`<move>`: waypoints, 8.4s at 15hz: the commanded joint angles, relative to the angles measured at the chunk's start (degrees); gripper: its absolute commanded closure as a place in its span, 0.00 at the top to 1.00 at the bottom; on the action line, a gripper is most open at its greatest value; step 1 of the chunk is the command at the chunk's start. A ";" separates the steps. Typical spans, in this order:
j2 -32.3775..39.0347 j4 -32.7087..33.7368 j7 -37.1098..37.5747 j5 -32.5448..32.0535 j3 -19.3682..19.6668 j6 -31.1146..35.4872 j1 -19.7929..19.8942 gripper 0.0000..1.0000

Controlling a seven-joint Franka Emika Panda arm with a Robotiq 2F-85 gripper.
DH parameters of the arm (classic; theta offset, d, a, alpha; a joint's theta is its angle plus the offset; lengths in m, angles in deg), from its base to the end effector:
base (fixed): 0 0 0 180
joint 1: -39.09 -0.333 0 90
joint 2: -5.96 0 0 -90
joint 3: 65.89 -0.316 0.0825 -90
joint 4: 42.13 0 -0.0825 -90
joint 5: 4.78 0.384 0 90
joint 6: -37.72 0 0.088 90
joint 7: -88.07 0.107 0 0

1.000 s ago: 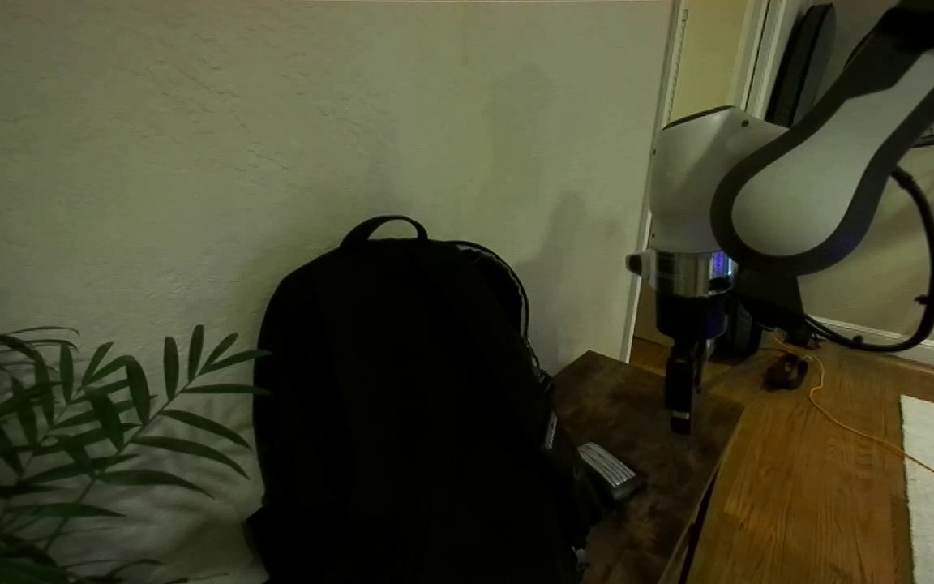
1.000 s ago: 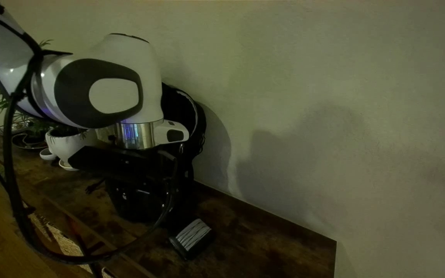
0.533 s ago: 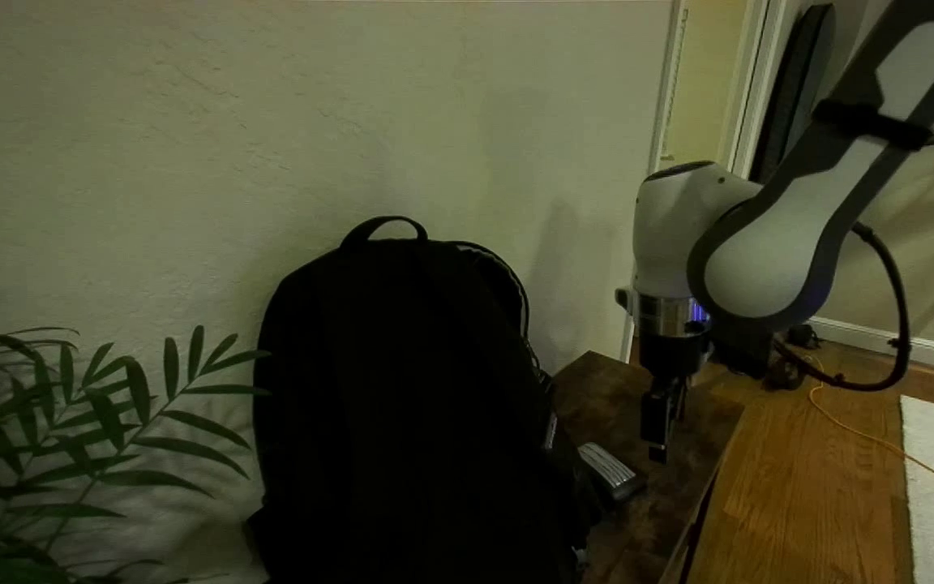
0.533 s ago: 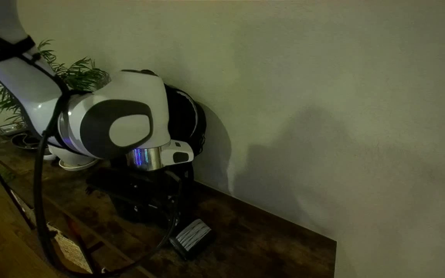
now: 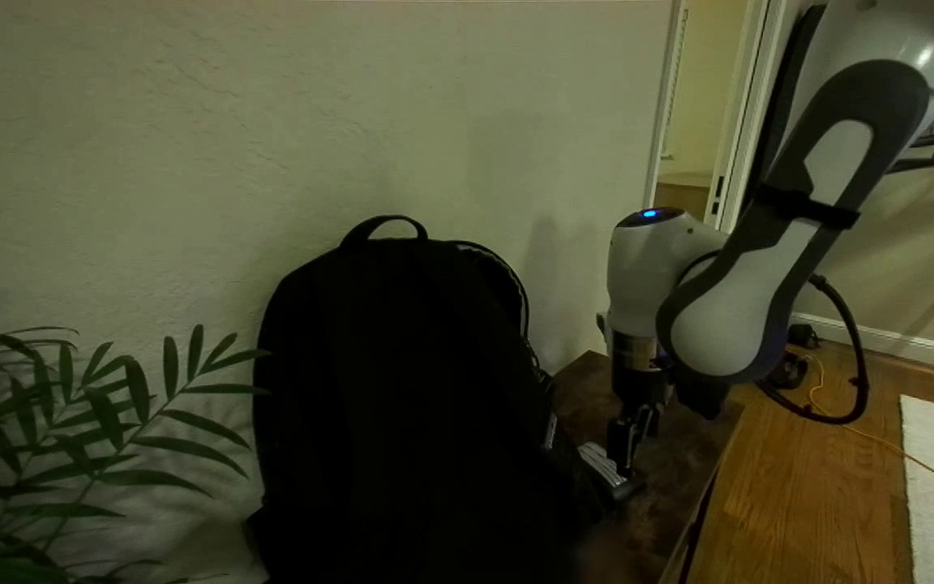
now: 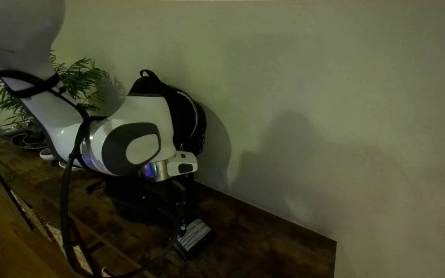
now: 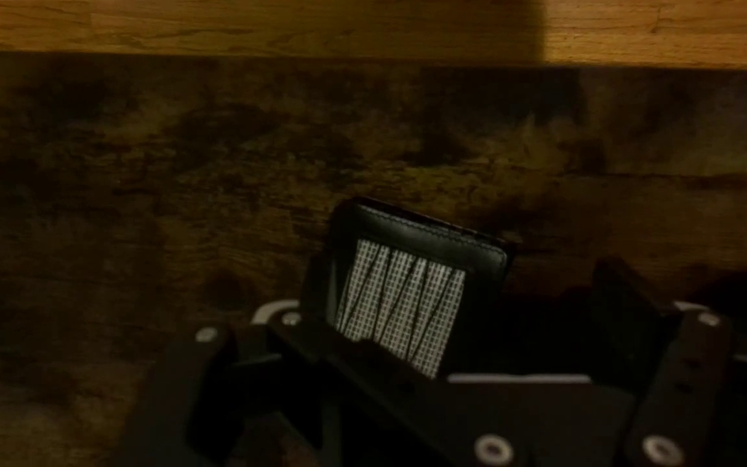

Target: Pick the wallet and put it in the bag

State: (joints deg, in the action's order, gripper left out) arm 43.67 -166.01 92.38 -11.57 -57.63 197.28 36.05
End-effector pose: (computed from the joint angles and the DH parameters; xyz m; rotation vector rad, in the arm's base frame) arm 0.5412 -0.0496 0.0873 3.0131 -0.0393 -0.0518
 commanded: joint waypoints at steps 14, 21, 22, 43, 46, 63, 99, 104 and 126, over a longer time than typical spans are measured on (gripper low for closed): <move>11.03 6.04 10.84 0.49 9.05 7.00 -10.64 1.00; 14.02 9.50 11.30 0.52 9.17 6.69 -10.78 1.00; 14.45 9.78 11.29 0.39 9.36 6.67 -11.00 1.00; 8.64 6.53 4.82 0.12 5.26 3.41 -8.09 0.04; 5.58 4.79 1.29 0.11 3.09 2.80 -4.89 0.04; 2.85 7.79 -21.59 11.51 -15.78 -1.10 24.58 0.04; 1.44 11.94 -28.02 6.61 -10.65 -9.37 17.65 1.00; -1.71 9.38 -21.00 7.04 -9.28 -9.90 14.30 1.00; 1.51 5.45 1.76 -3.58 2.41 -0.18 -1.44 1.00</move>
State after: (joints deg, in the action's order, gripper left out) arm 45.09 -159.60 91.85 -16.13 -55.12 195.75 34.36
